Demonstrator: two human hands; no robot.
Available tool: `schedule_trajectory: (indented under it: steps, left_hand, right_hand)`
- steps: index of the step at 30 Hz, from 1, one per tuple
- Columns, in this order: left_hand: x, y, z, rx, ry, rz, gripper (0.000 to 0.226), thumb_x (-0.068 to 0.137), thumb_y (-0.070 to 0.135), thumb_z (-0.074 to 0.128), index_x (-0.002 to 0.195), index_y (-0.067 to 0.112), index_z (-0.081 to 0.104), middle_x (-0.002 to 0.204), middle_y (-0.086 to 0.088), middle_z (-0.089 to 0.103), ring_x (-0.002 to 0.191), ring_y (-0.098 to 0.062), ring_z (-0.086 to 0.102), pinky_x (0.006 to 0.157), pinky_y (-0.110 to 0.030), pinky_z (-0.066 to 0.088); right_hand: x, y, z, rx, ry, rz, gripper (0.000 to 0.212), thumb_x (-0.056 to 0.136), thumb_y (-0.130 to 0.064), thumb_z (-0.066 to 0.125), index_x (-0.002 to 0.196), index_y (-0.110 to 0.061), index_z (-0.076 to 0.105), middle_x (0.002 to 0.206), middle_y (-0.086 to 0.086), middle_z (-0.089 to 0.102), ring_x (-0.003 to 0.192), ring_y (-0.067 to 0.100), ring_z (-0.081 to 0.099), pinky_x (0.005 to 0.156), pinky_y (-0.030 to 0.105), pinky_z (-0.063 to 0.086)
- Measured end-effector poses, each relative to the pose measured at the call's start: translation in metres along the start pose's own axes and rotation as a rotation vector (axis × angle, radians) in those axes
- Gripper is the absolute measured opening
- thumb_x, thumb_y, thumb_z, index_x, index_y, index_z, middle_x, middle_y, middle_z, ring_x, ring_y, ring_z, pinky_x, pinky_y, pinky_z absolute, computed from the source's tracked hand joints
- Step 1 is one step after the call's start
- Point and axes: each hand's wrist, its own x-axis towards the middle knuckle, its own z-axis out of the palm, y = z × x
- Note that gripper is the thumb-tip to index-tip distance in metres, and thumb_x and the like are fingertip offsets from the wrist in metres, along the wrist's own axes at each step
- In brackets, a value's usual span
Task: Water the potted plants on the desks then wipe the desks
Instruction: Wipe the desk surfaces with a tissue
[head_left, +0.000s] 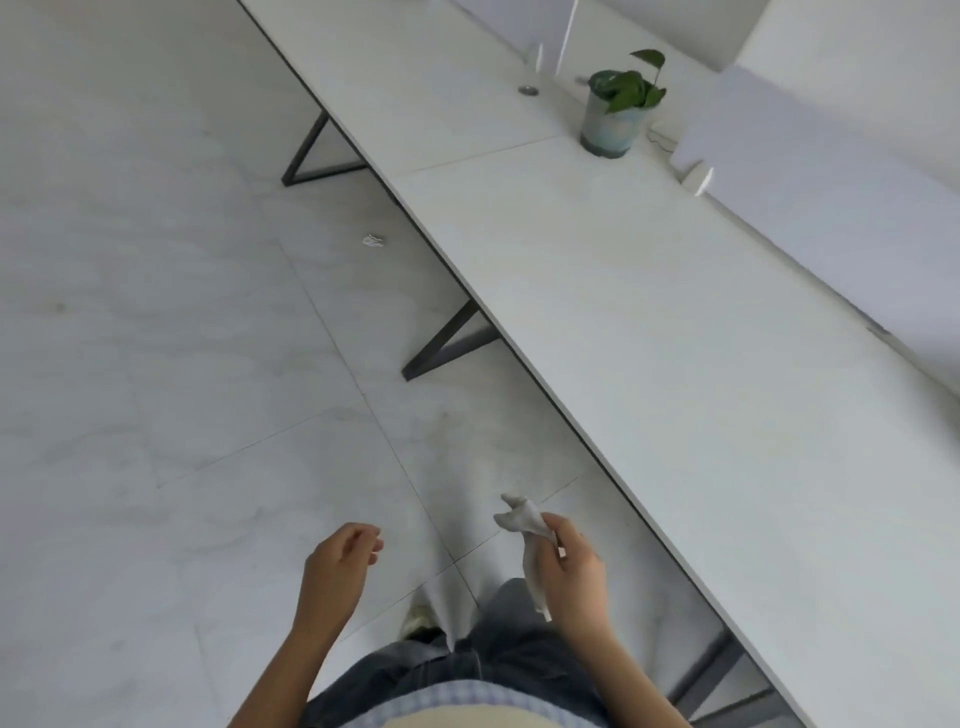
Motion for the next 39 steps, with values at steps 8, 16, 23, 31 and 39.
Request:
schedule_trajectory:
  steps: [8, 16, 23, 31, 39]
  left_hand:
    - [0.051, 0.011, -0.017, 0.006, 0.037, -0.093, 0.018, 0.094, 0.012, 0.045, 0.093, 0.005, 0.061, 0.089, -0.011, 0.065, 0.082, -0.024, 0.06, 0.068, -0.023, 0.039]
    - [0.179, 0.085, -0.063, -0.039, 0.209, -0.037, 0.017, 0.092, 0.012, 0.047, 0.084, 0.014, 0.062, 0.081, -0.002, 0.066, 0.08, -0.022, 0.062, 0.064, -0.018, 0.038]
    - [0.259, 0.127, -0.098, -0.164, 0.386, -0.107, 0.017, 0.093, 0.011, 0.045, 0.089, 0.01, 0.062, 0.083, -0.004, 0.066, 0.079, -0.021, 0.062, 0.066, -0.019, 0.04]
    - [0.338, 0.112, -0.134, -0.217, 0.369, -0.304, 0.024, 0.089, 0.009, 0.046, 0.07, 0.015, 0.06, 0.076, -0.004, 0.067, 0.08, -0.03, 0.063, 0.07, -0.033, 0.043]
    - [0.51, 0.185, -0.225, -0.074, 0.188, -0.015, 0.019, 0.094, 0.013, 0.042, 0.093, 0.009, 0.06, 0.085, -0.005, 0.063, 0.08, -0.022, 0.06, 0.065, -0.019, 0.04]
  right_hand:
    - [0.059, -0.048, 0.031, -0.01, -0.11, -0.045, 0.043, 0.075, -0.033, 0.039, 0.102, -0.014, 0.066, 0.087, -0.004, 0.064, 0.081, 0.021, 0.057, 0.07, 0.025, 0.041]
    - [0.211, -0.151, 0.072, 0.069, -0.153, -0.175, 0.021, 0.092, -0.011, 0.043, 0.092, -0.028, 0.056, 0.069, -0.008, 0.057, 0.063, 0.014, 0.054, 0.056, 0.023, 0.04]
    - [0.308, -0.234, 0.129, 0.016, -0.336, -0.25, 0.021, 0.093, -0.013, 0.045, 0.106, -0.015, 0.061, 0.086, 0.0, 0.06, 0.077, 0.018, 0.056, 0.061, 0.02, 0.041]
    - [0.36, -0.27, 0.186, -0.118, -0.429, -0.196, 0.018, 0.092, -0.014, 0.045, 0.097, -0.02, 0.062, 0.083, 0.0, 0.063, 0.075, 0.017, 0.06, 0.065, 0.023, 0.046]
    - [0.419, -0.34, 0.256, 0.012, -0.161, -0.048, 0.016, 0.092, -0.014, 0.046, 0.093, -0.027, 0.055, 0.082, -0.002, 0.062, 0.07, 0.004, 0.055, 0.06, 0.017, 0.042]
